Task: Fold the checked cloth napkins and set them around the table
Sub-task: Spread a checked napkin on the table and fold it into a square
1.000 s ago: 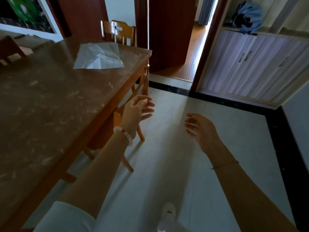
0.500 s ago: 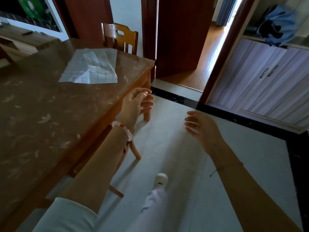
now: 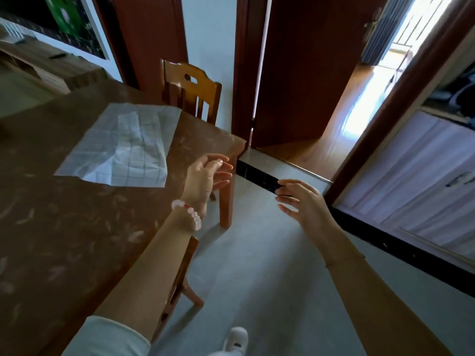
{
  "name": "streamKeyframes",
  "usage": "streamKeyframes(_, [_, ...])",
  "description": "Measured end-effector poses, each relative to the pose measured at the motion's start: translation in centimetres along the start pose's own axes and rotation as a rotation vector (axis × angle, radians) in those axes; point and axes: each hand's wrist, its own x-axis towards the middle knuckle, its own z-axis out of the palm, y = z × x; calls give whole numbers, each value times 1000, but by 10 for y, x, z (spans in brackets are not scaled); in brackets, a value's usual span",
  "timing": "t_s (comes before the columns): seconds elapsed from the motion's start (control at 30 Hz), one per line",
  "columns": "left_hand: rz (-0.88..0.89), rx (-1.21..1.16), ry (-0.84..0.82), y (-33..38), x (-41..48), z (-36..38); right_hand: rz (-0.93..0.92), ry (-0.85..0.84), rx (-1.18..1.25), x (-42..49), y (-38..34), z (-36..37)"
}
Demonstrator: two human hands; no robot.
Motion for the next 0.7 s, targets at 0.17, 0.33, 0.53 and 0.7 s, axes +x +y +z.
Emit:
streamKeyframes(0.17, [-11, -20, 101, 2, 59, 4, 51, -71, -45, 84, -19, 19])
streamKeyframes(0.33, [-20, -15, 235, -4, 115, 6, 69, -250, -108, 168, -32, 39])
streamKeyframes(0.53, [-21, -83, 480, 1, 183, 7, 134, -460, -233, 280, -48, 79])
streamKeyframes(0.7, [-54, -136, 659, 9, 226, 4, 163, -605, -329, 353, -67, 121])
